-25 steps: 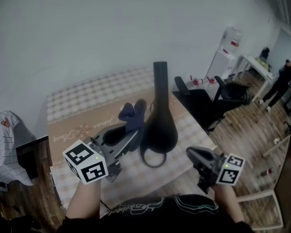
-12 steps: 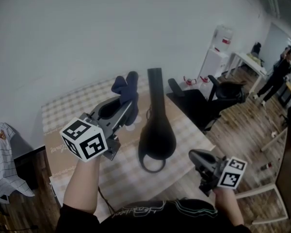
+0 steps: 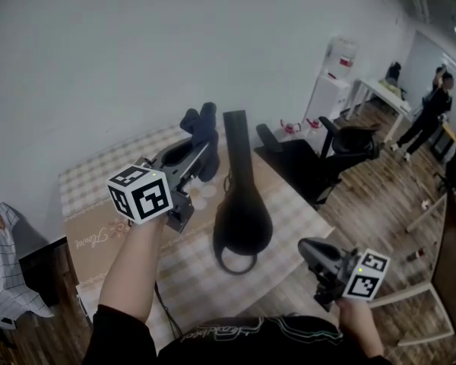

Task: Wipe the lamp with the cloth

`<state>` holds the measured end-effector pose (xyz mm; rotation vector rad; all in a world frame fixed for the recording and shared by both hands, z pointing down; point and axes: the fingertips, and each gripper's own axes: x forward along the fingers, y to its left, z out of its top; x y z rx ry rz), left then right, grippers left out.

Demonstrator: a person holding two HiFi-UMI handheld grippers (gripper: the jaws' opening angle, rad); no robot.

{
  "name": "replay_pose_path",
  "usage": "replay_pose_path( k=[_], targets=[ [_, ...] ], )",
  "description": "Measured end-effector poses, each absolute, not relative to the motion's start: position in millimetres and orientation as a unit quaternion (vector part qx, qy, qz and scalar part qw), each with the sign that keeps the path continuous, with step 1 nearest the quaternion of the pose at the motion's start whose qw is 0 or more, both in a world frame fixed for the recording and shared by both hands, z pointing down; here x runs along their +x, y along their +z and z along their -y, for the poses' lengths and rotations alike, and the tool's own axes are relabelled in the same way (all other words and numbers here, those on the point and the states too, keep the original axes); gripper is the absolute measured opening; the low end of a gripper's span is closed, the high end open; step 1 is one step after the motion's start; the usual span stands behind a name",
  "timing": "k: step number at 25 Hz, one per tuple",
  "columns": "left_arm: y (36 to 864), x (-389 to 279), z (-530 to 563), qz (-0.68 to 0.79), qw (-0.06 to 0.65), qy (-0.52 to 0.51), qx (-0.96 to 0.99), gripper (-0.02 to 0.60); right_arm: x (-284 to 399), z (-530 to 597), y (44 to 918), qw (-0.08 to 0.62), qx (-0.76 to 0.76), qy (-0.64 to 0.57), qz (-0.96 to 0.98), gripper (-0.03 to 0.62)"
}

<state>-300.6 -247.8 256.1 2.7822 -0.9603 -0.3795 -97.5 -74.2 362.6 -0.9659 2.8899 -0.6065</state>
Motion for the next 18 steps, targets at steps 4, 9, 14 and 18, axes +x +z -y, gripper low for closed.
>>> replay_pose_path(
  k=[4,9,14,18],
  targets=[
    [265.0,-295.4,259.4,0.305,0.112,-0.128,0.937,0.072,-93.9,73.6,364.1,0.018,-0.318,-0.197,-0.927,0.011],
    [266.9,-280.8,260.0,0.27,0.126,-0.132,0.945,0.072,-92.6,73.5,367.1,0.018,-0.32,-0.203,-0.925,0.011],
    [267.3,-273.6,256.8,0.248,0.128,-0.131,0.951,0.072,-95.2,76.8,370.2,0.017,-0.318,-0.208,-0.925,0.011],
    [269.9,-270.4,251.3,0.233,0.121,-0.124,0.957,0.072,-96.7,77.1,373.8,0.017,-0.317,-0.21,-0.925,0.011]
  ],
)
